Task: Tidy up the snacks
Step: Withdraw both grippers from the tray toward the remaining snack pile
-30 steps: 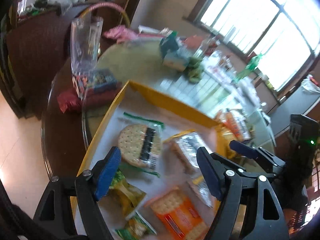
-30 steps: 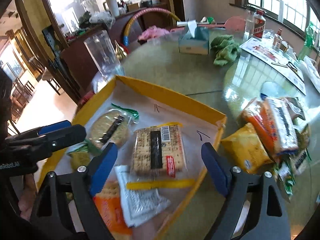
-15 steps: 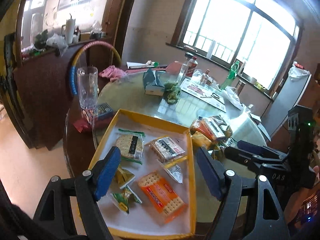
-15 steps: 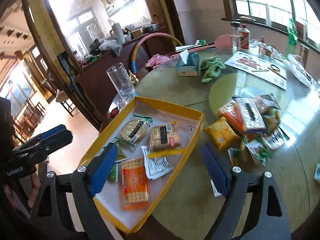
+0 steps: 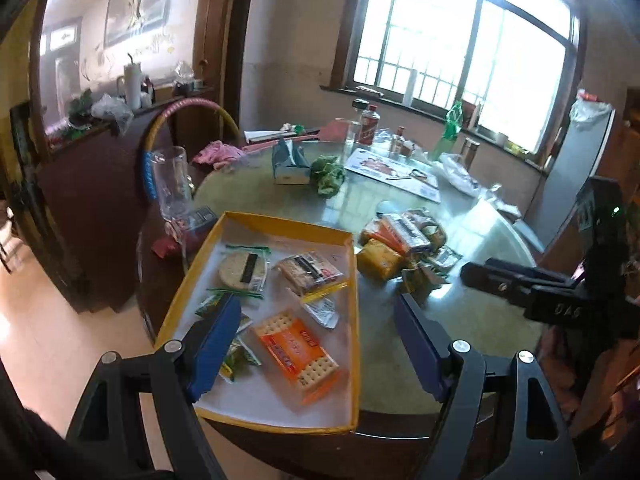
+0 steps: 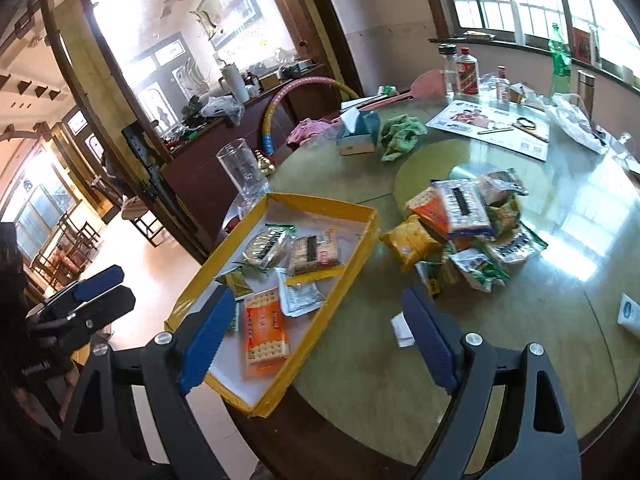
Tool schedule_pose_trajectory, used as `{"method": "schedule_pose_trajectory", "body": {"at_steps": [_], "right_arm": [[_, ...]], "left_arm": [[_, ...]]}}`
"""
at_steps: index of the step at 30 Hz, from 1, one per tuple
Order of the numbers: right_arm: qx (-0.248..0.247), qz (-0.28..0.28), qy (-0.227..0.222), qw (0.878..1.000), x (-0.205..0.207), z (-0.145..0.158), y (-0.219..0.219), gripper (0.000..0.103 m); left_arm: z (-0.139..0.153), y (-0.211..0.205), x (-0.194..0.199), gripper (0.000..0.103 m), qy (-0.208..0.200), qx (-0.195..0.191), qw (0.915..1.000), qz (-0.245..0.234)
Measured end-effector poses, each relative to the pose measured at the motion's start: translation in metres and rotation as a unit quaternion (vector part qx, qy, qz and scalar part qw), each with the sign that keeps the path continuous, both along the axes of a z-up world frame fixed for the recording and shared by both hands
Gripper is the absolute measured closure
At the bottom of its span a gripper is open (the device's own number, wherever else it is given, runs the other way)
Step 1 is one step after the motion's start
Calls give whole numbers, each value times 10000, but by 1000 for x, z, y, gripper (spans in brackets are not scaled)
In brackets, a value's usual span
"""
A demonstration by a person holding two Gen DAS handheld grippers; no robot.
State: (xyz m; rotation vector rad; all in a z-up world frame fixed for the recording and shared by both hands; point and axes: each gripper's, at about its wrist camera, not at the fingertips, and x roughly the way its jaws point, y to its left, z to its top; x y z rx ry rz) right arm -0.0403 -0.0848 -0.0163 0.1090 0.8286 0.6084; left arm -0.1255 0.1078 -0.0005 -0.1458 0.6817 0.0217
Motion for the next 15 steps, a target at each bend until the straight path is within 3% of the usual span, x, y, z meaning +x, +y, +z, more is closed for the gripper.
{"method": "schedule_pose_trajectory", "body": {"at_steps": [4,15], "right_arm": [[4,-58,16,10000,1,-4,-11,17],[-141,-399,291,9987,24,-32,-50,17]], "left_arm": [[-6,-6,3,24,117,-225,9997,-28],[-24,-32,16,24,248,-273,9992,-170]]}}
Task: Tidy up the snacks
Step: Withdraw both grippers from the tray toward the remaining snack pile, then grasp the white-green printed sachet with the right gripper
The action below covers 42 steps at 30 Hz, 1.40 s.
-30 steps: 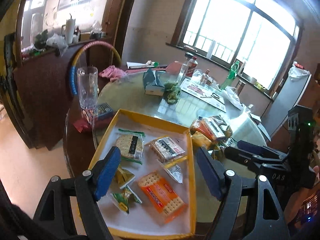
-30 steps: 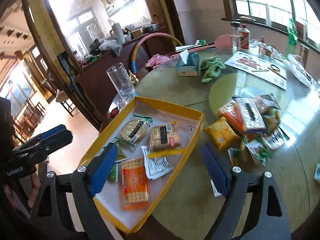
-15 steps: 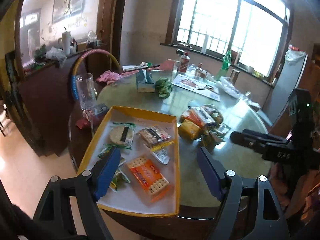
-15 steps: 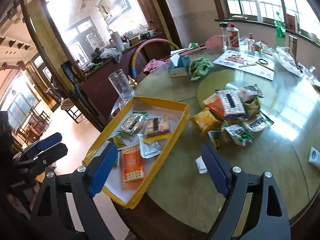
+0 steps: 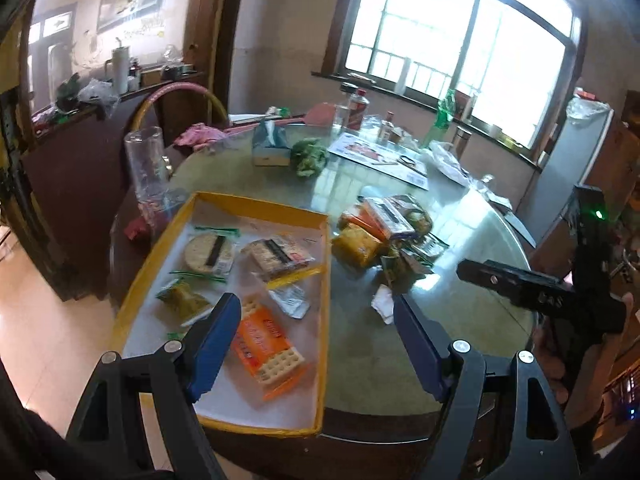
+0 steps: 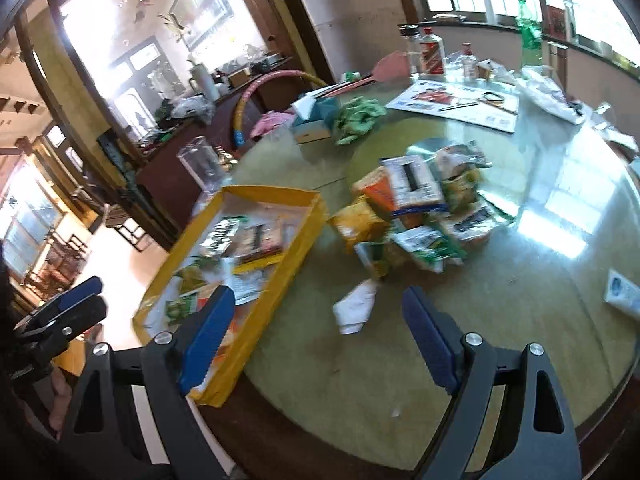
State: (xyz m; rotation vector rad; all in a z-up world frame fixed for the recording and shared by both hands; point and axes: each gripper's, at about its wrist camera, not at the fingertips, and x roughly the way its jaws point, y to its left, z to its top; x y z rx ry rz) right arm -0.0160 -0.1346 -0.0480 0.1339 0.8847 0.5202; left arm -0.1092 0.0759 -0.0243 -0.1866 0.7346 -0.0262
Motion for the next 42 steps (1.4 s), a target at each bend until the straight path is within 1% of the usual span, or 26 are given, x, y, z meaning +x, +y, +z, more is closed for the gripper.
{"method": "schedule_pose_trajectory", "body": {"at_steps": [3,5,7,9,11,12,14,16,18,19,20,21,22,23,24,26,29,31,33,35,37,39,42], "right_arm": [[90,-105,70,9999,7,-2,-17,17],[-53,-268,57,9996,13,-6,-28,17],[-19,-389,202,9990,23,-14,-41,17],[45,-429,305,9986,36,-22,-53,17],[-113,-392,244,9989,56,-31,-60,17],[-183,-394,319,9985,65,-36,-62,17],[-152,-367,457,9982,86,-47,-68,17],[-3,-189,713,9973,105,-59,-69,17],[149,-143,1008,9947,119,-74,-67,18],[115,-134,1106,9937,125,-81,-63,18],[-15,-202,1206,9925,133,-89,-58,21],[-82,-278,1280,9913,137,-94,-56,24],[-162,-356,1414,9892,143,-101,-54,24],[-240,-493,1592,9857,146,-107,-55,28],[-123,-705,1795,9811,146,-113,-59,32],[161,-735,1909,9787,141,-115,-64,31],[735,-808,2180,9698,137,-123,-67,32],[818,-926,2194,9678,141,-124,-65,38],[1077,-1027,2415,9589,146,-127,-62,47],[1051,-1118,2456,9572,146,-127,-55,54],[901,-1146,2364,9607,142,-126,-48,59],[540,-1061,2164,9690,141,-125,-42,76],[187,-840,1942,9772,135,-124,-39,79]], "left_arm": [[-12,-12,8,24,94,-18,9999,-36],[-21,-22,18,24,183,8,9998,-78],[-27,-32,27,24,266,43,9995,-177],[-35,-45,41,24,421,-9,9984,-370],[-40,-53,51,24,477,-24,9979,-437],[-43,-59,60,24,546,-39,9976,-433],[-48,-64,70,24,630,-72,9968,-494],[-54,-70,80,24,680,-29,9965,-488],[-60,-74,91,24,774,13,9959,-469],[-62,-75,95,24,786,-11,9958,-471],[-64,-75,100,24,810,-37,9956,-479],[-64,-76,102,24,812,-8,9957,-456],[-64,-74,102,24,799,18,9959,-427],[-64,-73,103,24,786,74,9962,-379],[-63,-72,102,24,762,146,9963,-358],[-62,-71,103,24,715,143,9967,-359],[-63,-67,107,24,697,63,9970,-334],[-65,-66,110,24,727,2,9969,-305],[-66,-68,113,24,745,-11,9966,-341],[-67,-69,114,24,757,10,9966,-336],[-68,-69,115,24,752,6,9964,-387],[-68,-68,113,24,737,47,9965,-392],[-68,-68,113,24,754,65,9961,-445]]}}
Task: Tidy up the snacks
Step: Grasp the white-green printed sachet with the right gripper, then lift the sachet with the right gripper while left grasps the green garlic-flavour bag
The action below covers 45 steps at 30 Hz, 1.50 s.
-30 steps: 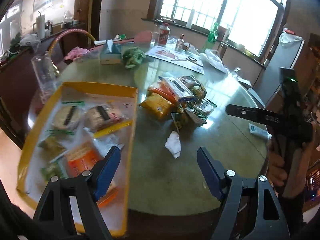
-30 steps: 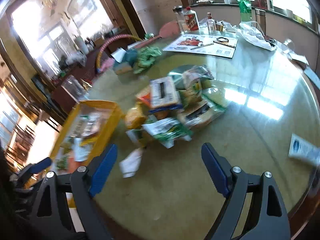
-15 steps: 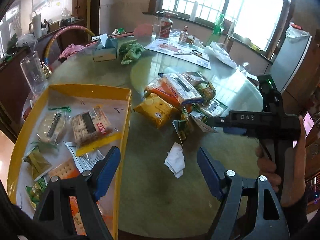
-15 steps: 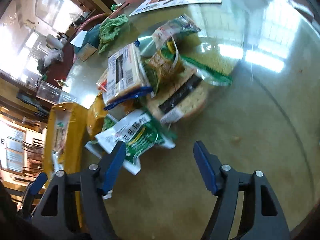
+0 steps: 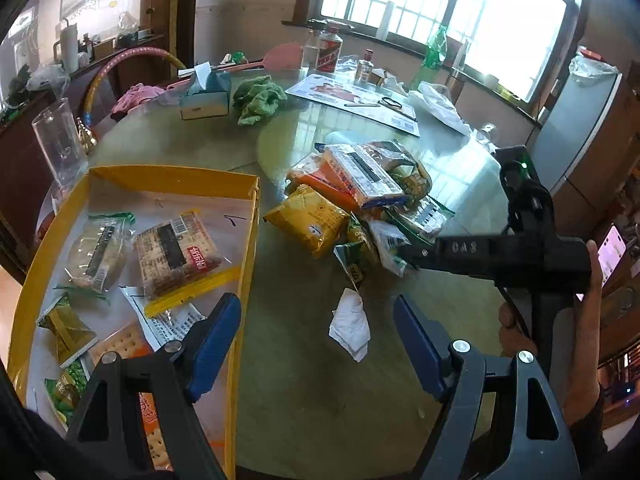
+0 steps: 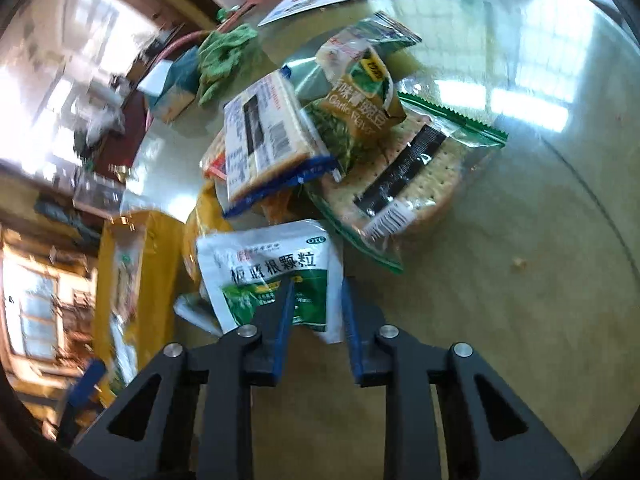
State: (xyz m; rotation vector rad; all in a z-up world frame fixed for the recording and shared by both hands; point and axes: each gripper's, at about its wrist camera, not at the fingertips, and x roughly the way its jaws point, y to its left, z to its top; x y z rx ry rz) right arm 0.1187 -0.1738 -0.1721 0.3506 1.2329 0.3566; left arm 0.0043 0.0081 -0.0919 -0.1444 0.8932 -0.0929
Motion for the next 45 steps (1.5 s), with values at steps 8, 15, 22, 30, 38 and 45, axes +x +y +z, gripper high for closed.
{"method": "schedule_pose_trajectory", "body": {"at_steps": [8,15,22,30,38,45], "right_arm": [[-375,624,-964,9927,-5,30,-9,44],[-370,1802,-902,9788,27,16,34,44],[47,2284,-651,9714,6,4,16,30],[647,2133,-476,9737,-26,1,-9,21],[111,2102,-845,9739,-43,8,-2,21],[-235,2265,-965,9689,-47,5,9,21]], "left_arm": [[-2,2,-1,24,5,-123,9999,38],[-3,-1,-2,24,35,-136,9999,48],[-2,1,-5,24,-15,-192,9998,-40],[-2,11,-10,24,-70,-373,9993,29],[0,19,-18,24,-92,-458,9987,195],[1,15,-33,24,-119,-396,9987,308]]}}
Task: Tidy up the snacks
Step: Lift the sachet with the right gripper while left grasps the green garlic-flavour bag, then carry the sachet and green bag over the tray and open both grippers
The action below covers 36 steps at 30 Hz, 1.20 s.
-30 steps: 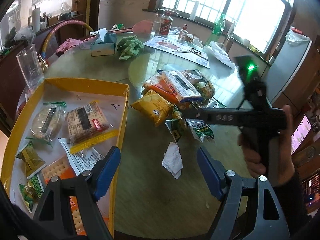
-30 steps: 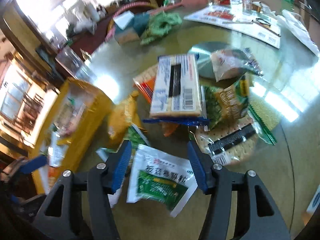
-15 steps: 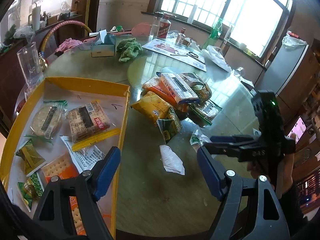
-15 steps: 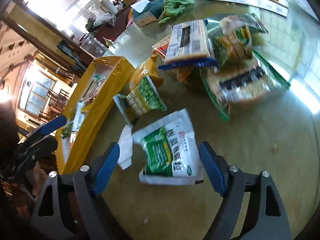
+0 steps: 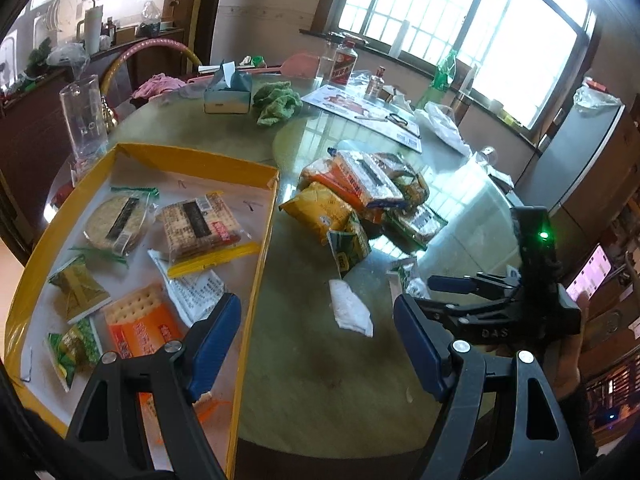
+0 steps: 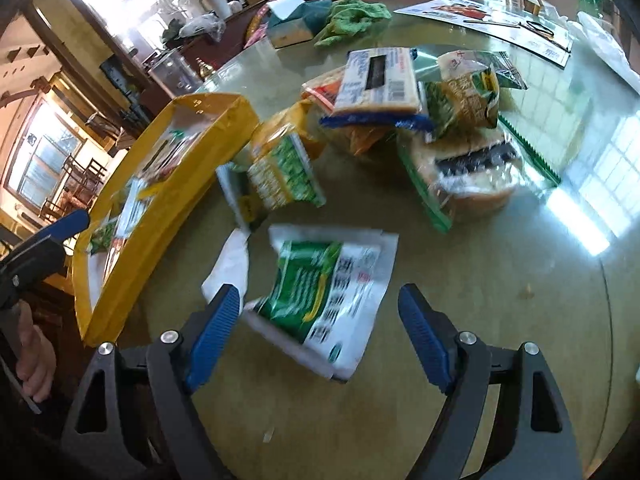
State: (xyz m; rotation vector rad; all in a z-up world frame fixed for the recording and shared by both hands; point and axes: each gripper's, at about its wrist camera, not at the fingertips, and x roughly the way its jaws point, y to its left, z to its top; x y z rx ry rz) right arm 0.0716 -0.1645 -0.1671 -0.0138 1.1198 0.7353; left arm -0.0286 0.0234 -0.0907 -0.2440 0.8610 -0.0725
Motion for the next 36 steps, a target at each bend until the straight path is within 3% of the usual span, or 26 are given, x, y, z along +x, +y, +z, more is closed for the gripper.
{"method": "schedule_pose_trajectory", "body": {"at_steps": [4,7,10,11,13,16,23,27,29,30,32,36], "right_arm": [[-128,-81,-110,9998,-10,2,1,21],[94,-429,191,9989,0,0,2,21],[-76,-765,133,9970,5,0,10,21],[-190,-856,63,9961,4,0,13,25],[-500,-1018,-150,9934,0,1,16,43],[-592,-1155,-224,9913,-7,0,9,48],[-691,-1516,-293,9856,-23,0,-26,50],[-564,-1548,-274,9860,-23,0,-37,50],[-585,-1518,-313,9862,-24,0,-36,50],[-614,-1500,-346,9862,-24,-1,-35,50],[-609,-1500,-369,9861,-24,-1,-35,50],[-592,-1469,-437,9864,-26,-1,-35,50]], "left_arm": [[-2,-1,0,24,49,-18,10000,2],[1,-5,-1,24,25,45,10000,7],[2,-8,1,24,14,172,9998,47],[3,-11,4,24,-3,269,9996,28],[2,-15,10,24,7,448,9990,33],[1,-33,34,24,73,851,9962,-192],[-19,-82,99,24,270,1783,9791,-941],[-54,-101,128,26,625,2425,9609,-1182],[-66,-104,134,39,765,2588,9553,-1209],[-73,-103,136,43,896,2603,9539,-1197],[-71,-96,133,53,852,2400,9611,-1070],[-60,-76,118,57,898,1555,9791,-951]]}}
